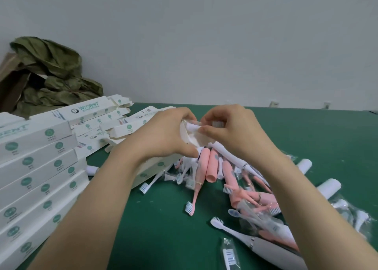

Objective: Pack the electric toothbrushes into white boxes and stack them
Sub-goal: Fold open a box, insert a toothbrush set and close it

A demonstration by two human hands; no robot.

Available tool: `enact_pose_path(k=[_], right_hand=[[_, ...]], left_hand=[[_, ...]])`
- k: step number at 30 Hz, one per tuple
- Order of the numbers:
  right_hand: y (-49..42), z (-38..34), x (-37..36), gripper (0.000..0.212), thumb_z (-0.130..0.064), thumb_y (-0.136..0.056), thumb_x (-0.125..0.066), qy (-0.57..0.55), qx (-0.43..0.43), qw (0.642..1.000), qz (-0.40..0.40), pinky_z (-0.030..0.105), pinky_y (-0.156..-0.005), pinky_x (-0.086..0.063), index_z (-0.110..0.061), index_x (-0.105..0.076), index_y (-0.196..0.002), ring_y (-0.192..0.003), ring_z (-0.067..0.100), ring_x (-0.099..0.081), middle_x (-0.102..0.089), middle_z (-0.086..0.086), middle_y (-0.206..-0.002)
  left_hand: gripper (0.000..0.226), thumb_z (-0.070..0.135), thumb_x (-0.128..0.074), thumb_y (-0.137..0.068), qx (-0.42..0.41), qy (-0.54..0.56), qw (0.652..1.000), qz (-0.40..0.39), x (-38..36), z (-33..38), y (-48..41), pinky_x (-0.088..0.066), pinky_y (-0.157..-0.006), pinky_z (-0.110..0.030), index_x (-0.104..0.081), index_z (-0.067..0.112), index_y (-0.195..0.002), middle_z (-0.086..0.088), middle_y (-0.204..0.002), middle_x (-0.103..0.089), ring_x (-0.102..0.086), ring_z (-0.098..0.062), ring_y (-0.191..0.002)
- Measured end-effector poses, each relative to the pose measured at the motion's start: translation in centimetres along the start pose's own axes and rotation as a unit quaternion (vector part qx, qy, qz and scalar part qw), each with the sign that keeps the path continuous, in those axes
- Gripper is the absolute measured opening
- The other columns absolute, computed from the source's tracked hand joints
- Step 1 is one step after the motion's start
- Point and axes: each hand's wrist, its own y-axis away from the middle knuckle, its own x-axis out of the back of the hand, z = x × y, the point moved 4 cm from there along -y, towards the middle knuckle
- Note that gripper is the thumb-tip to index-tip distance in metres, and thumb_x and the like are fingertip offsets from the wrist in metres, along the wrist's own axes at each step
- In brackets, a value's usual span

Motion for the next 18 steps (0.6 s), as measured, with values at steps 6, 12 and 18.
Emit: enact_pose_path(k=[6, 12, 18], right_hand=[[0.3, -0.5, -0.7, 0.039, -0.010, -0.090, -0.051, -0.039, -0.002, 0.993, -0.108, 0.021, -0.084, -0.048, -0.022, -0.056, -0.127, -0.100, 0.007, -0.060, -0.062, -0.007, -0.116], [0.3, -0.2, -0.1, 0.015, -0.006, -0.089, -0.061, -0.226, -0.039, 0.971, 0.069, 0.028, -0.073, -0.057, -0.014, -0.055, -0.100, -0.066, 0.011, -0.070, -0.067, 0.001, -0.079], [0.5, -1.1, -3.0, 0.015, -0.002, -0.086, -0.057, 0.033, 0.080, 0.995, 0.056, 0.019, -0.064, -0.031, -0.008, -0.070, -0.092, -0.084, 0.017, -0.057, -0.063, 0.008, -0.098]], left_hand=[[0.060, 0.035, -0.083, -0.059, 0.003, -0.024, 1.000, 0.000, -0.4, 0.2, -0.4, -0.037, -0.062, -0.018, -0.049, 0.032, -0.108, 0.017, -0.098, -0.053, -0.051, -0.002, -0.085], [0.058, 0.041, -0.083, -0.058, 0.019, -0.016, 0.999, 0.029, 0.0, -0.3, -0.2, -0.028, -0.054, -0.018, -0.043, 0.036, -0.099, 0.022, -0.082, -0.042, -0.043, 0.005, -0.071], [0.055, 0.035, -0.083, -0.058, 0.020, -0.004, 0.999, 0.039, 0.4, -0.5, -0.3, -0.034, -0.053, -0.010, -0.051, 0.032, -0.103, 0.020, -0.082, -0.046, -0.047, 0.013, -0.071]])
